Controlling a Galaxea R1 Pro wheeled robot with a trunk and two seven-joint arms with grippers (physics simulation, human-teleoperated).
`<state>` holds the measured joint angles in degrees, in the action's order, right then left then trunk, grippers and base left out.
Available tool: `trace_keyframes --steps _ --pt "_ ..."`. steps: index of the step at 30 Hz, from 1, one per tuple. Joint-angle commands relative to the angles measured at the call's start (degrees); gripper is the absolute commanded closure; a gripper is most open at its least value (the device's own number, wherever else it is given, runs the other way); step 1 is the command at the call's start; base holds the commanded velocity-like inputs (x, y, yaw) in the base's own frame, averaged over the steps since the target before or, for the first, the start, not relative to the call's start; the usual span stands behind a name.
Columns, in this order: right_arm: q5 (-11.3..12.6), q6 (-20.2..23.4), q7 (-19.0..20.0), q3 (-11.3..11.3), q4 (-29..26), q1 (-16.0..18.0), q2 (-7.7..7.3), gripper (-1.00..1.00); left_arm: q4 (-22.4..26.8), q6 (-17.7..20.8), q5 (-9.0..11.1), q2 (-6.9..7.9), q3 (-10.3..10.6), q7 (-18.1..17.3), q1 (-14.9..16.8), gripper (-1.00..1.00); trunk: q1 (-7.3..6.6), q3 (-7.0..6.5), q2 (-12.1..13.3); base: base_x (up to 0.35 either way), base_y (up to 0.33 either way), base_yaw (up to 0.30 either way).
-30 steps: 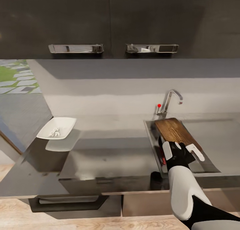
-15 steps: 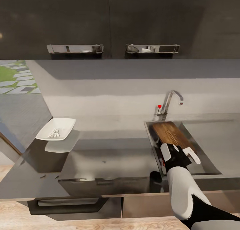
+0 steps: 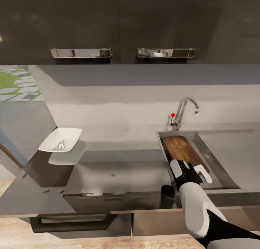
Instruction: In the kitchen, take the Vidalia onion out of the sink, dice it on the chopping board with the paring knife, put the diced onion into the bowl on the countertop, then place both the paring knife and the chopping board into the sink.
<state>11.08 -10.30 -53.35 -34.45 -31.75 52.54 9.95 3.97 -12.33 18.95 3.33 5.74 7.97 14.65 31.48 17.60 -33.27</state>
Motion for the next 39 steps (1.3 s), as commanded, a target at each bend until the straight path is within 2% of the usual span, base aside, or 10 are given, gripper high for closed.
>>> trace_keyframes --steps 1,10,11,30,32,34,35,36,37,39 --pt "0.3 -0.6 0.1 -0.2 -0.1 0.0 0.05 1.00 0.0 -0.1 0.4 0.01 0.5 0.2 0.0 -1.00 0.02 0.08 -0.1 0.000 0.000 0.000" --pt "0.3 -0.7 0.1 -0.2 0.0 0.0 0.05 1.00 0.0 -0.1 0.4 0.01 0.5 0.2 0.0 -1.00 0.02 0.08 -0.1 0.000 0.000 0.000" --pt "0.3 -0.7 0.1 -0.2 0.0 0.0 0.05 -1.00 0.0 -0.1 0.4 0.01 0.5 0.2 0.0 -1.00 0.02 0.08 -0.1 0.000 0.000 0.000" --pt "0.0 -3.4 -0.3 0.8 -2.0 0.1 0.05 -1.00 0.0 -0.1 0.4 0.01 0.5 0.2 0.0 -1.00 0.02 0.08 -0.1 0.000 0.000 0.000" --pt "0.0 -2.5 -0.3 2.9 -5.0 0.1 0.05 -1.00 0.0 -0.1 0.4 0.01 0.5 0.2 0.0 -1.00 0.02 0.08 -0.1 0.000 0.000 0.000" --pt "-0.1 0.8 -0.4 6.9 -8.9 0.1 0.05 -1.00 0.0 -0.1 0.4 0.01 0.5 0.2 0.0 -1.00 0.02 0.08 -0.1 0.000 0.000 0.000" --pt "0.0 3.2 -0.5 9.3 -11.1 0.1 0.05 -1.00 0.0 -0.1 0.4 0.01 0.5 0.2 0.0 -1.00 0.02 0.08 -0.1 0.000 0.000 0.000" --pt "0.1 8.0 -0.6 13.7 -15.8 0.1 0.05 -1.00 0.0 -0.1 0.4 0.01 0.5 0.2 0.0 -1.00 0.02 0.08 -0.1 0.000 0.000 0.000" --pt "0.2 11.3 -0.6 16.1 -19.0 0.1 0.05 -1.00 0.0 -0.1 0.4 0.01 0.5 0.2 0.0 -1.00 0.02 0.08 -0.1 0.000 0.000 0.000" --pt "0.3 15.7 -0.5 18.2 -22.0 0.1 0.05 -1.00 0.0 -0.1 0.4 0.01 0.5 0.2 0.0 -1.00 0.02 0.08 -0.1 0.000 0.000 0.000"
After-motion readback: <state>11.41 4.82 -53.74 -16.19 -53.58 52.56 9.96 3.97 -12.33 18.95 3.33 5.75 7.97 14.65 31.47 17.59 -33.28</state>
